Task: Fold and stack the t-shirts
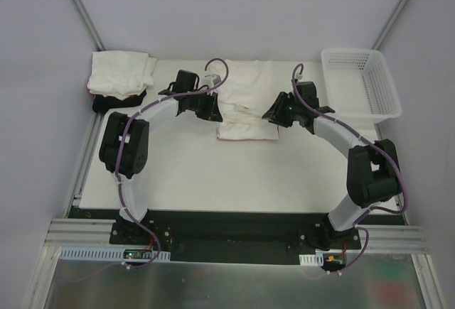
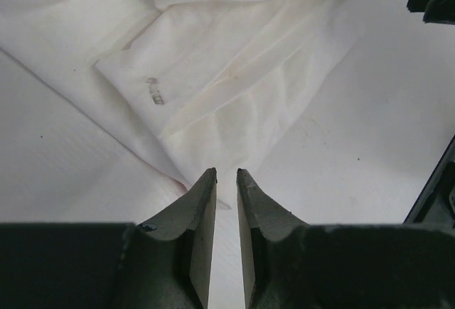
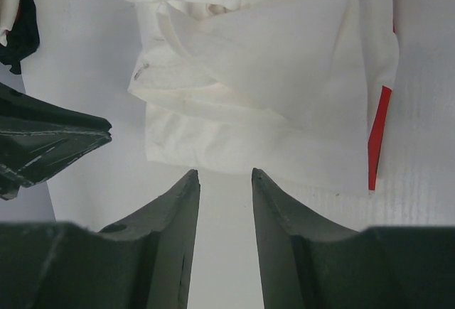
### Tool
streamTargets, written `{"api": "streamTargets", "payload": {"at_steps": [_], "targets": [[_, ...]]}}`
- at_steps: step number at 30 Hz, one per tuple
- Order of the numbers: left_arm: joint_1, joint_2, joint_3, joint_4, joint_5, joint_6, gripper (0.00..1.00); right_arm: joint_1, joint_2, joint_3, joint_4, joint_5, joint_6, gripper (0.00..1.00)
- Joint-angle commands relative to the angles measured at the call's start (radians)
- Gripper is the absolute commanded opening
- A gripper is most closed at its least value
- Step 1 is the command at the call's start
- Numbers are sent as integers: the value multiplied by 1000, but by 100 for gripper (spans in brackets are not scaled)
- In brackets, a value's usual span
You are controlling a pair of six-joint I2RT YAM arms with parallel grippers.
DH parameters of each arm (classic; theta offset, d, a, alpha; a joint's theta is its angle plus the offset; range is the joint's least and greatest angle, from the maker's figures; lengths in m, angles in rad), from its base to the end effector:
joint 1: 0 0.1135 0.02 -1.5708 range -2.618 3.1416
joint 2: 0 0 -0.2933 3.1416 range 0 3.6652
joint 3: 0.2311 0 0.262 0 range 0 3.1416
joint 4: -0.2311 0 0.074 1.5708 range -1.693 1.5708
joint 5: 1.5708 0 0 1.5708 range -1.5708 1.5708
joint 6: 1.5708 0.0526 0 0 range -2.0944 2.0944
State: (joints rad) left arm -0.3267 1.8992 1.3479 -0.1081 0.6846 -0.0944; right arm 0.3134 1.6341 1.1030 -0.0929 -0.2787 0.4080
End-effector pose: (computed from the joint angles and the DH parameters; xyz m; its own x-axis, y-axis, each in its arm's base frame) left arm 0.4193 -0.1772 0.2384 -0.6457 0.1417 -0.7503 0.6641 0.5893 -0.4602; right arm 0.3665 0.1340 0.2560 -0.7121 0.1702 -0.6812 -0.2465 0.8478 0.4695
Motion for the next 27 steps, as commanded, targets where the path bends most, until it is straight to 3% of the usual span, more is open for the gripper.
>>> {"api": "streamTargets", "payload": {"at_steps": [1,8,27], "targets": [[-20,58,102,-128,10,156,17,15,42,41,44,-22,11,38],[-35,127,180,-177,-34,173,17,15,125,81,44,-20,20,40],[-46,147,200,-185,-76,189,20,-36,167,57,45,-14,5,44]]}}
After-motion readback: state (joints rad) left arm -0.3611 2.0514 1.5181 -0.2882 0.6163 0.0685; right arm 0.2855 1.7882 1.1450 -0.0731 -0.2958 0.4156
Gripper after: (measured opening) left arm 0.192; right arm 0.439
